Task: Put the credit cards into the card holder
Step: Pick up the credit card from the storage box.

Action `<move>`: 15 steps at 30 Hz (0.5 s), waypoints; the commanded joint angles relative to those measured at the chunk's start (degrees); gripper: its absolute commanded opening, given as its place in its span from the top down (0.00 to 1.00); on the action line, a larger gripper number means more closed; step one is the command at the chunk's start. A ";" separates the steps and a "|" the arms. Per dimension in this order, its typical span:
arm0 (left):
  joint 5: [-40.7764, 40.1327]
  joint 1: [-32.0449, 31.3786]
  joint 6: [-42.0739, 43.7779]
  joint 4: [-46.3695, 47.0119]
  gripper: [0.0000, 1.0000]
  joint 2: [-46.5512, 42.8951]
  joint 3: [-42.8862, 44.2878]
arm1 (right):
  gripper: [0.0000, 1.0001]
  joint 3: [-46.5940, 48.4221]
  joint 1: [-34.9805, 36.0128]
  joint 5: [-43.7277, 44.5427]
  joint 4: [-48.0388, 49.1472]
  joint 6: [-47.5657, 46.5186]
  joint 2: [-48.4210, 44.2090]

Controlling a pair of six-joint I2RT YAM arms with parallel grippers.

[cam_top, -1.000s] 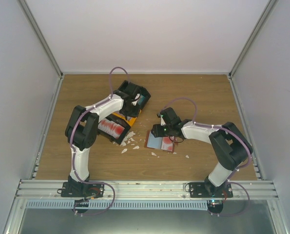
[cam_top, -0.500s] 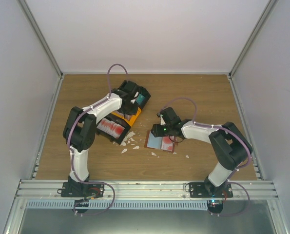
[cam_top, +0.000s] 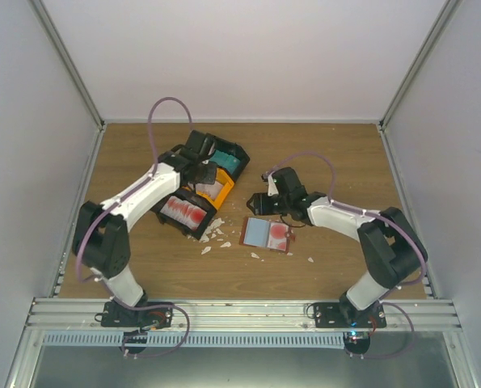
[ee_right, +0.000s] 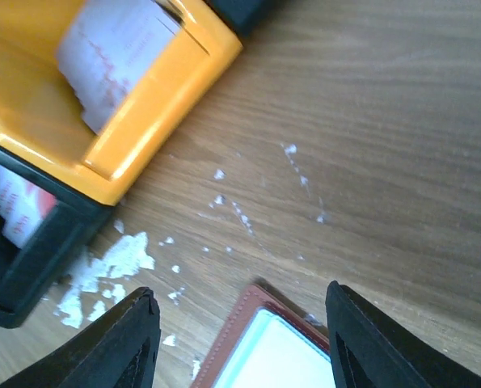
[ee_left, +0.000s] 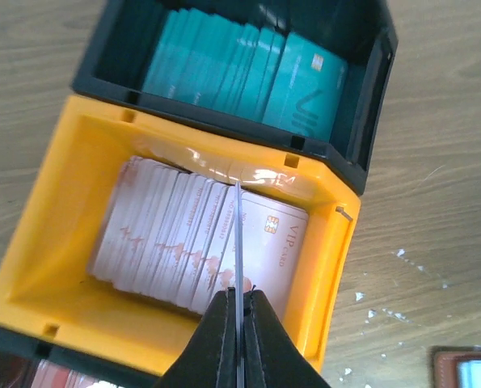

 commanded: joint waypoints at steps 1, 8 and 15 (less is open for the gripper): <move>-0.69 0.87 -3.19 9.56 1.00 -9.53 -5.50 | 0.42 -0.84 -1.08 -1.76 3.77 -0.33 -4.86; 17.29 1.07 -4.85 21.28 1.00 -22.04 -14.53 | 0.30 -4.25 -1.29 -6.59 8.84 0.01 -14.09; 48.64 0.82 -10.59 36.22 1.00 -30.31 -21.94 | 0.20 -9.31 -1.37 -13.11 17.38 3.09 -27.92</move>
